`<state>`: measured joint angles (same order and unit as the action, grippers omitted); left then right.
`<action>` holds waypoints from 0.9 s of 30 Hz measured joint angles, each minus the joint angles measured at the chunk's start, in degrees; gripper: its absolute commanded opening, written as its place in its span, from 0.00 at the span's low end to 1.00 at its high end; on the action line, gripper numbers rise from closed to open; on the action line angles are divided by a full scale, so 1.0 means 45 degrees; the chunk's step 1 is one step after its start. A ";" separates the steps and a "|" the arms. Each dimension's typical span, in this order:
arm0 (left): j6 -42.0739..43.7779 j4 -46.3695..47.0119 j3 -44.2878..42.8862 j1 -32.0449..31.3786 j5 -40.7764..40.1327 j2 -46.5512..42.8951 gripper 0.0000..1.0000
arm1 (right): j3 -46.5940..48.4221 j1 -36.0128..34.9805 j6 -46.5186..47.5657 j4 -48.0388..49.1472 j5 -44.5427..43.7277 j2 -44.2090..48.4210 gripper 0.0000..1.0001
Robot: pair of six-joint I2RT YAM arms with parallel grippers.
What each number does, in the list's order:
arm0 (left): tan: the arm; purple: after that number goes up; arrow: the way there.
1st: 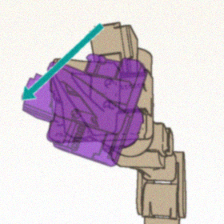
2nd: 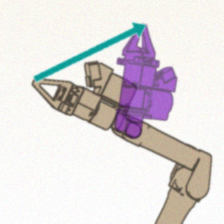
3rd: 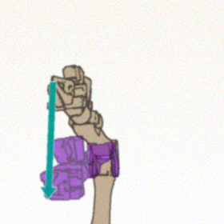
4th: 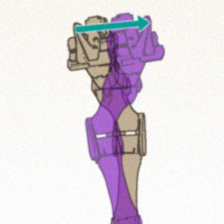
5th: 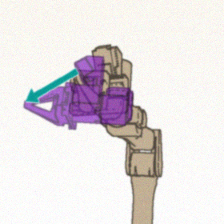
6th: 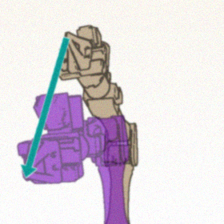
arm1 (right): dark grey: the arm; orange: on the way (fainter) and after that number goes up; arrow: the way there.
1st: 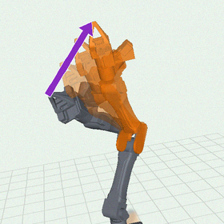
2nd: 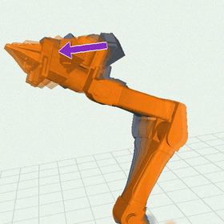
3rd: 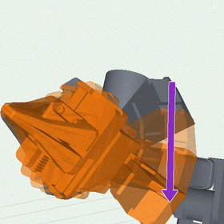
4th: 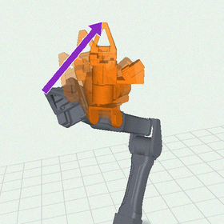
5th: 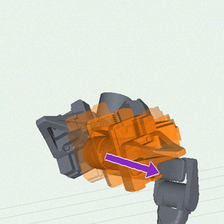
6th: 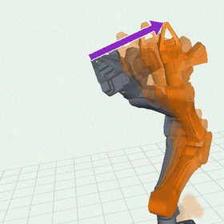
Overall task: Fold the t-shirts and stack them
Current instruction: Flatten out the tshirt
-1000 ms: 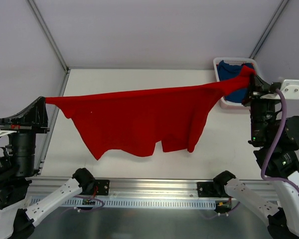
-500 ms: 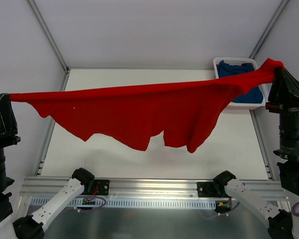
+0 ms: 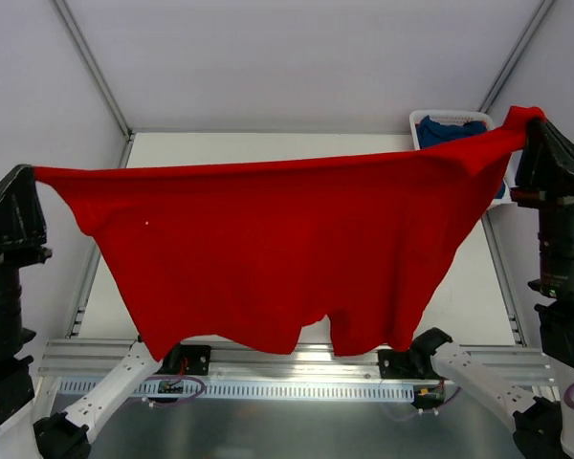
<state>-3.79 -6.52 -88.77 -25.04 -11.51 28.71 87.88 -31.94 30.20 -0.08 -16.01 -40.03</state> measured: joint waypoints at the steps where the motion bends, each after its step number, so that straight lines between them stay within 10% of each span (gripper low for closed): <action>1: -0.0005 0.0015 0.0131 0.0000 -0.0121 0.0185 0.00 | -0.0005 0.0005 0.0000 0.0000 -0.0087 -0.0209 0.00; 14: -0.0068 0.0389 0.0622 0.0199 -0.0617 0.5459 0.00 | -0.0029 0.0670 0.0102 -0.0092 -0.1166 -0.4765 0.00; 27: -0.2769 0.0350 -0.2623 0.4187 0.3084 1.2216 0.00 | 0.2914 0.4333 -0.2288 -0.1180 0.0466 -0.9122 0.00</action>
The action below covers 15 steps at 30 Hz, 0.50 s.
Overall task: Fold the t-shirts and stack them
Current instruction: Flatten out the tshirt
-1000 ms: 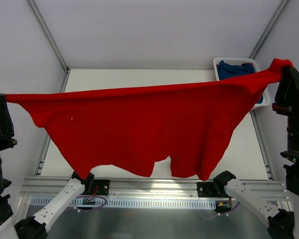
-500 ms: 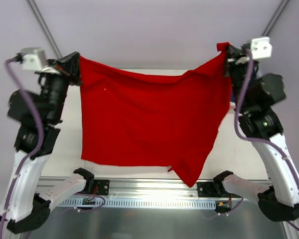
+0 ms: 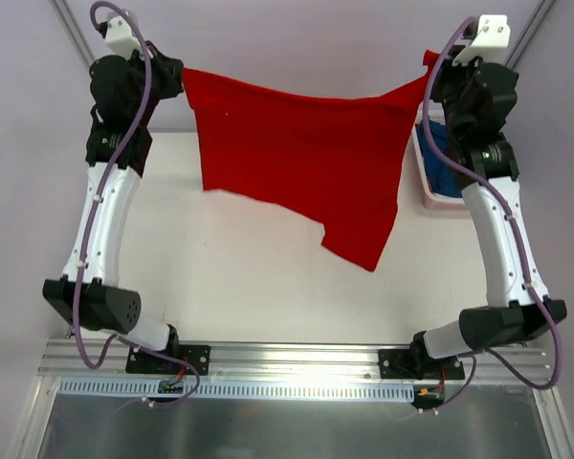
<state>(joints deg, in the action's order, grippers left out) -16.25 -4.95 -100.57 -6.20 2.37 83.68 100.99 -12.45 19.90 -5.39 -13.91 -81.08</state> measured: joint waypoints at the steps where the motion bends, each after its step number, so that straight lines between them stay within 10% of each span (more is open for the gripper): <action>1: -0.0214 -0.0005 -0.0495 0.0253 0.0243 0.0515 0.00 | 0.0544 0.0291 -0.0291 -0.0219 0.0185 -0.0432 0.00; 9: -0.1457 -0.0729 -0.5911 0.1977 0.2016 0.4498 0.00 | 0.6275 0.1773 -0.1753 -0.1899 0.1409 -0.4371 0.00; 15: -0.1501 -0.1151 -0.8126 0.2137 0.2404 0.4755 0.00 | 0.5557 0.1365 -0.1676 -0.1904 0.1724 -0.3648 0.00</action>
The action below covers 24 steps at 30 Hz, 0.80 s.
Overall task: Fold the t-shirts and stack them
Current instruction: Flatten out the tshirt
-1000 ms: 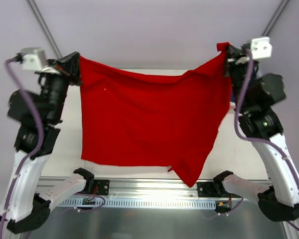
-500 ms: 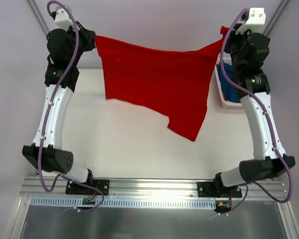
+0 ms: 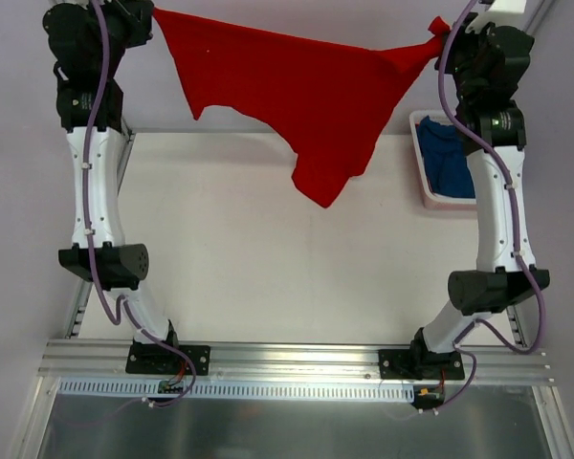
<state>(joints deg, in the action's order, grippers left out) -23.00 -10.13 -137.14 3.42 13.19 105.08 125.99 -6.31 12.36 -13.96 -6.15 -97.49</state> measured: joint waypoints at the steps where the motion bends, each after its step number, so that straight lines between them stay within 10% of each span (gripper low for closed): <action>1: 0.0019 -0.0005 0.0078 0.0000 0.0049 -0.0316 0.00 | -0.0398 -0.0121 0.0073 -0.0005 -0.0005 0.0384 0.00; 4: 0.0049 0.0296 0.1481 0.0015 0.0078 -0.1797 0.00 | -0.2569 -0.0801 0.0219 0.0442 -0.0005 0.2390 0.00; 13: -0.0345 0.3351 1.3614 0.0015 0.0000 -0.8918 0.00 | -1.0088 -0.2399 0.0005 0.1826 -0.0491 0.8854 0.00; 24: -0.1851 0.1948 2.3382 -0.0311 -0.0034 -1.6300 0.00 | -1.7121 -0.4566 -0.2375 -0.0131 -0.0719 1.3692 0.00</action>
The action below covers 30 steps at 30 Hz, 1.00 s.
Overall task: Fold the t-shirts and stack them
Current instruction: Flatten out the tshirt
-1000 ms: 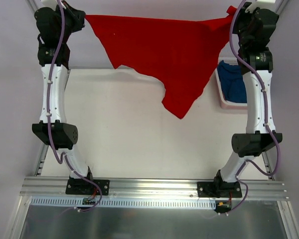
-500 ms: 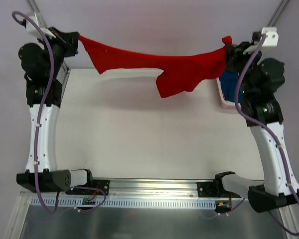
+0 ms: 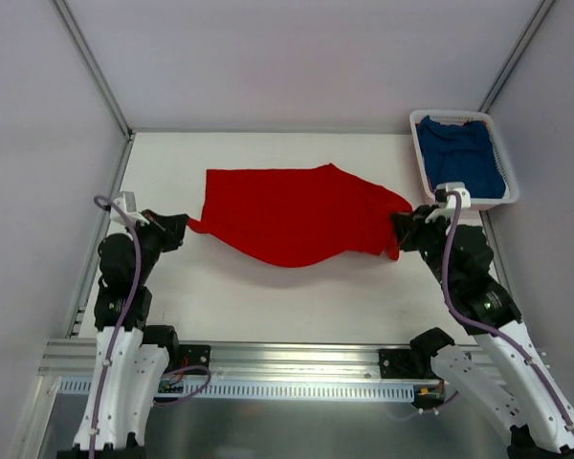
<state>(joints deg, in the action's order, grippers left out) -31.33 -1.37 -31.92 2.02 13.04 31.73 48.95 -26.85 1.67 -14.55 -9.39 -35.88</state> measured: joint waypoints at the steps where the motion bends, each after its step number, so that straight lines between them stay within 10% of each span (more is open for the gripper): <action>1: -0.0087 -0.0219 0.0228 -0.0024 0.0029 -0.0733 0.00 | -0.0364 -0.0170 -0.0243 -0.0185 -0.0034 0.0355 0.00; 6: -0.0544 -0.1797 0.0865 -0.0039 0.0248 -0.3823 0.00 | -0.2166 -0.0981 -0.1564 -0.1107 -0.0117 0.2268 0.00; 11: -0.1132 -0.3764 0.1826 -0.0044 0.0806 -0.6125 0.99 | -0.3133 -0.1200 -0.2827 -0.1987 0.0097 0.3347 0.71; 15: -0.1787 -0.4993 0.2210 -0.0049 0.1005 -0.6717 0.99 | -0.3249 -0.1214 -0.3104 -0.2560 0.0253 0.3497 0.88; 30: -0.1846 -0.4065 0.0991 -0.0049 0.0544 -0.3381 0.99 | -0.1685 -0.1229 -0.2225 -0.1146 0.0253 -0.0083 0.86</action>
<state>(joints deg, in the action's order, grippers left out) -39.64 -19.66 -27.46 1.80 15.49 16.51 41.36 -32.38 -8.34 -19.70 -8.25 -36.25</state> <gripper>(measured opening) 0.990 0.863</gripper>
